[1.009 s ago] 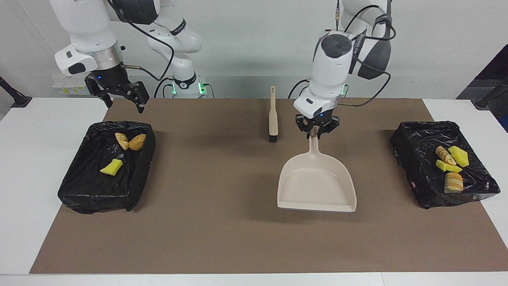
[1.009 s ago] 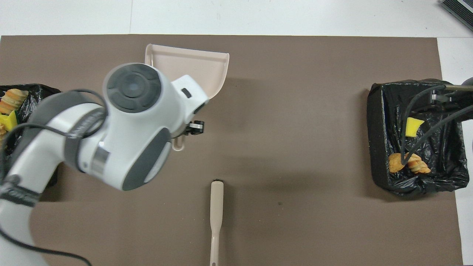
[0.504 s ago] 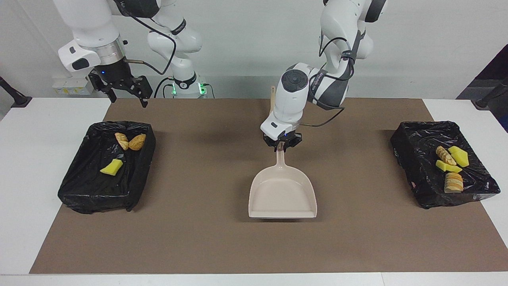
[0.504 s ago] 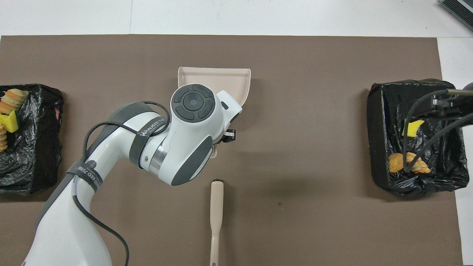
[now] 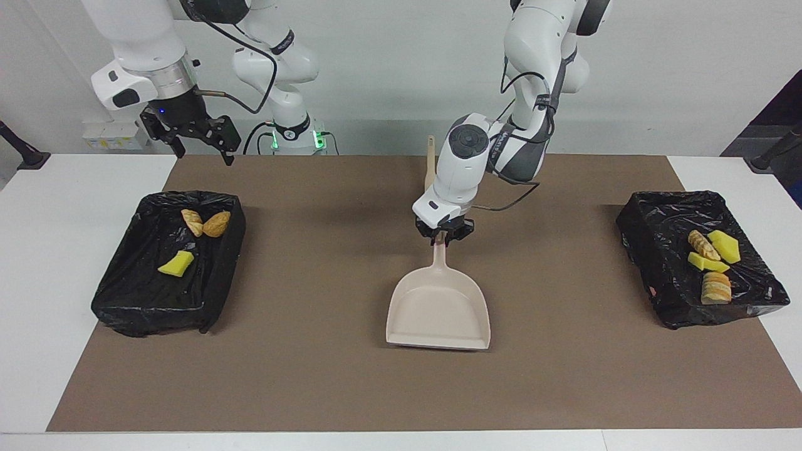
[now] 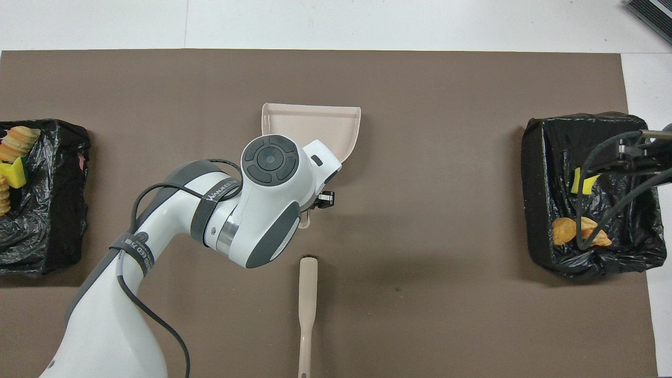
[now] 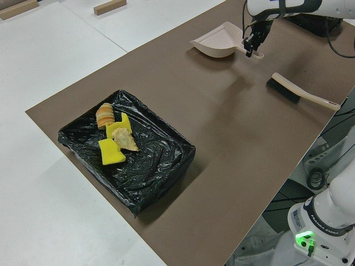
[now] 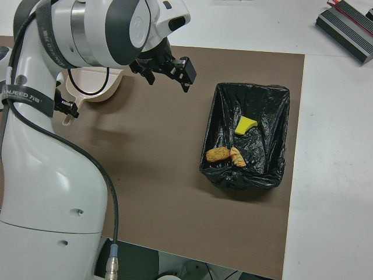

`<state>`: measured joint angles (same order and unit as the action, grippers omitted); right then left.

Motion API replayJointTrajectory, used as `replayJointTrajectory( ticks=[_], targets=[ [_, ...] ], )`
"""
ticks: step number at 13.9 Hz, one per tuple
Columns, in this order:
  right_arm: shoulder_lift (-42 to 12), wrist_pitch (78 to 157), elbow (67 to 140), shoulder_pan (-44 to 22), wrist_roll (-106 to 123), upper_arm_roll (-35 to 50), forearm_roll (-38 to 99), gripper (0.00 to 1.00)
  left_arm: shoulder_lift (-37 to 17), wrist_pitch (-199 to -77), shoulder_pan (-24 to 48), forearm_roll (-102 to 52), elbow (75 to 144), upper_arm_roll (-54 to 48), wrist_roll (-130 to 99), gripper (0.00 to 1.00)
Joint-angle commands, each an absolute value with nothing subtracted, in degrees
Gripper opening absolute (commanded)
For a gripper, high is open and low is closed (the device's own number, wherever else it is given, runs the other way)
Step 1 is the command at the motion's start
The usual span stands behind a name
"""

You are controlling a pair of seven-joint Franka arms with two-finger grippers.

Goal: Sweep and dump trash in bin
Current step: 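Set the empty dustpan back on the table with the left gripper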

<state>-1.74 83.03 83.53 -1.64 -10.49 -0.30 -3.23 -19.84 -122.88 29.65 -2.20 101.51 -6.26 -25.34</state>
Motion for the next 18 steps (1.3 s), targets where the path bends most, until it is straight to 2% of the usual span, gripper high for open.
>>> replayJointTrajectory(
  ticks=[1, 5, 6, 7, 8, 11, 18],
  targets=[
    [-0.88, 83.23, 84.11, -1.76, -10.46, -0.53, -2.02, 1.0, -21.27, -124.72, 29.71, -3.34, 100.63, -5.8, -23.99, 0.0],
    [-0.88, 83.5, 84.11, -1.76, -10.46, -0.44, -2.02, 1.0, -21.45, -124.98, 29.71, -3.43, 100.72, -5.54, -25.04, 0.0],
    [-0.97, 83.58, 84.2, -1.76, -10.02, -0.35, -2.11, 1.0, -21.45, -125.68, 29.71, -3.43, 100.72, -5.62, -26.44, 0.18],
    [-0.71, 83.5, 84.46, -1.93, -9.93, -0.35, -2.11, 1.0, -21.45, -127.25, 29.71, -3.34, 101.07, -5.54, -27.41, 0.94],
    [-0.7, 83.5, 84.46, -2.11, -9.93, -0.09, -2.11, 1.0, -21.36, -127.35, 29.62, -3.34, 101.42, -5.54, -27.51, 1.0],
    [-0.7, 83.5, 84.29, -1.67, -9.85, -0.09, -2.02, 1.0, -19.69, -125.96, 27.52, -3.34, 101.08, -5.28, -27.77, 1.0],
    [-0.7, 83.23, 84.29, -1.23, -9.84, -0.61, -2.11, 1.0, -11.0, -117.71, 17.42, -3.25, 100.72, -5.01, -22.87, 1.0]
  ],
)
